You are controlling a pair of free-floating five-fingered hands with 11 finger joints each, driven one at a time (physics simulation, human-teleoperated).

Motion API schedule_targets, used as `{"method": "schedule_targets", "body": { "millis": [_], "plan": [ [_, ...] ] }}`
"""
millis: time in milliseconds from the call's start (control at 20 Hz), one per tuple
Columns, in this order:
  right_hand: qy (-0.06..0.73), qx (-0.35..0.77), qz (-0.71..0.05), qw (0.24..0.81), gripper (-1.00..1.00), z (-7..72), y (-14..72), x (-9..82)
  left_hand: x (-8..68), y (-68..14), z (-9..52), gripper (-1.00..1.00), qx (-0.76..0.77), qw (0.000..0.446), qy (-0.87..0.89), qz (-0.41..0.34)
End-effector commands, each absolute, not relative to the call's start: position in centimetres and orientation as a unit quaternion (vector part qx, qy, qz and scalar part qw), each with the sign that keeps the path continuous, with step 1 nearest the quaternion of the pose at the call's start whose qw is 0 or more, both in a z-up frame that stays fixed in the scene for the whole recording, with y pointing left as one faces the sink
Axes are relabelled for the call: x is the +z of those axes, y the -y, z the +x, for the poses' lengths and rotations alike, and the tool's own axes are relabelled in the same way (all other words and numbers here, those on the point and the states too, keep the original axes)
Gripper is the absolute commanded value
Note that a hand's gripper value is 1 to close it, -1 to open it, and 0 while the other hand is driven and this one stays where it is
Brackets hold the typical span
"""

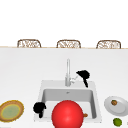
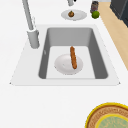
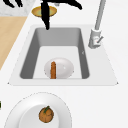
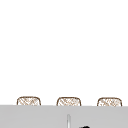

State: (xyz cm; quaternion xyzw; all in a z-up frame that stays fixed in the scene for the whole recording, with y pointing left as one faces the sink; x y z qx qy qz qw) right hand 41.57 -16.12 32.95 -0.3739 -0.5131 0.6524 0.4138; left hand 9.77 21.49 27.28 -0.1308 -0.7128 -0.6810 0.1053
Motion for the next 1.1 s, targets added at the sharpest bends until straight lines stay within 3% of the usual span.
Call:
{"method": "schedule_targets", "body": {
  "millis": [0, 1050],
  "plan": [
    [0.490, 0.675, -0.352, 0.425, -1.00, 43.7, 15.3, 32.9, 27.3, -21.5, 9.8, 0.00, -0.681, 0.105, 0.713, -0.131],
    [0.361, 0.736, -0.261, 0.510, -1.00, 54.3, 11.9, 29.8, 27.3, -21.5, 9.8, 0.00, -0.681, 0.105, 0.713, -0.131]
  ]
}}
